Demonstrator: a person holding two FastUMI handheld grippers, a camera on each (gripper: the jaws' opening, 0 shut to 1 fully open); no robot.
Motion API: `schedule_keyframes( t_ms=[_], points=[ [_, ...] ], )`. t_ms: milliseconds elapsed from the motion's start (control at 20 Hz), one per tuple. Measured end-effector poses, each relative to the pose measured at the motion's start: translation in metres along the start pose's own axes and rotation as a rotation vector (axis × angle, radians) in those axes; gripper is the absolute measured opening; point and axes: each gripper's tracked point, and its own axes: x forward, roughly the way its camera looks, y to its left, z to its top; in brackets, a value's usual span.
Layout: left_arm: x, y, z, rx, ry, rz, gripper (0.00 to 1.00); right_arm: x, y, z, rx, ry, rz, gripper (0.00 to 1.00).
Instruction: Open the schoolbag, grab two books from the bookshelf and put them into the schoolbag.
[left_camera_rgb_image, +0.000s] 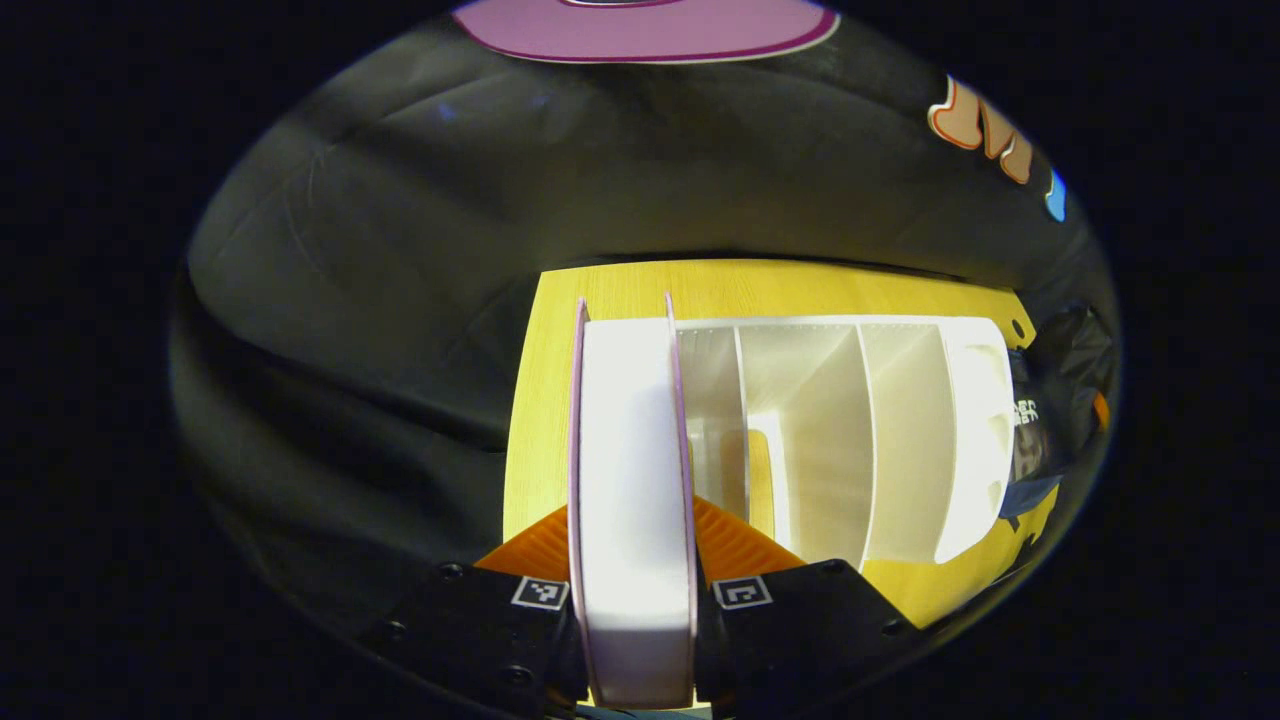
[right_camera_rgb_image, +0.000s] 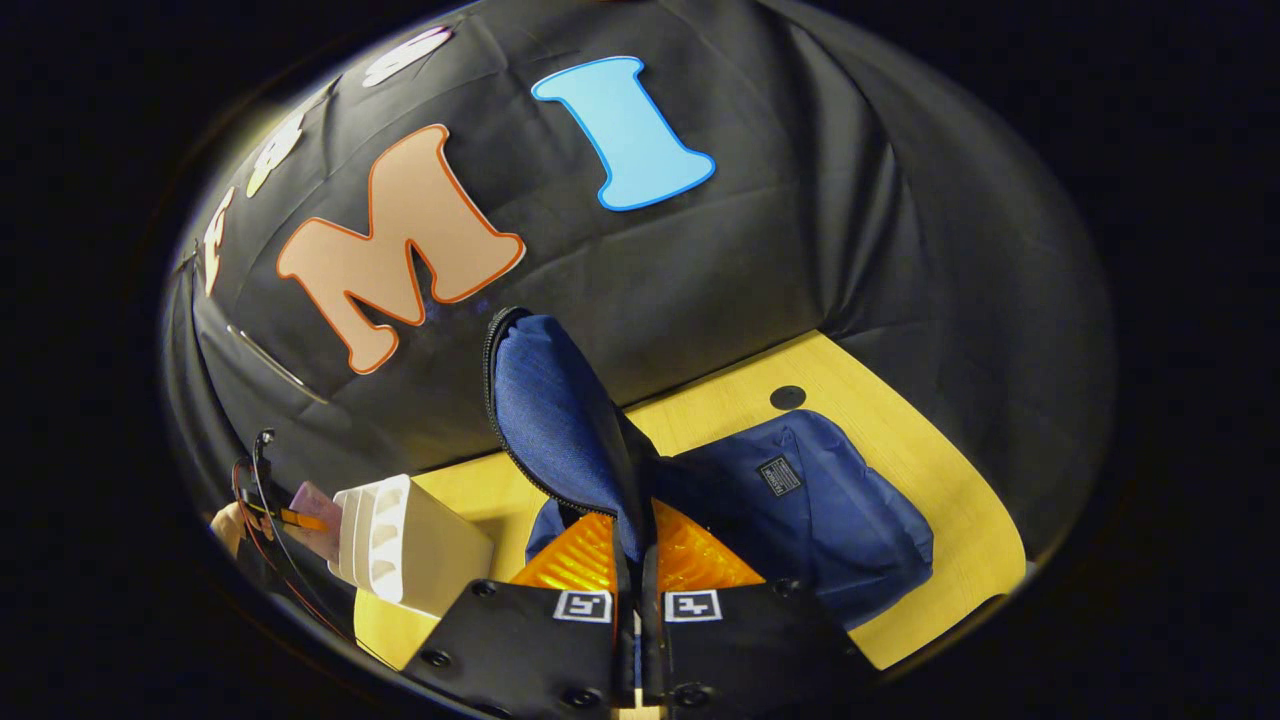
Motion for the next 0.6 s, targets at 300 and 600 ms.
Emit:
schedule_keyframes(
  t_ms=[300, 600],
  points=[
    [-0.032, 0.01, 0.009, -0.054, -0.034, -0.025, 0.37, 0.003, 0.002, 0.0, -0.003, 0.009, 0.003, 0.05],
    [-0.067, 0.011, 0.02, -0.114, -0.055, -0.049, 0.37, 0.004, 0.006, -0.002, -0.023, 0.025, 0.005, 0.05]
  ],
)
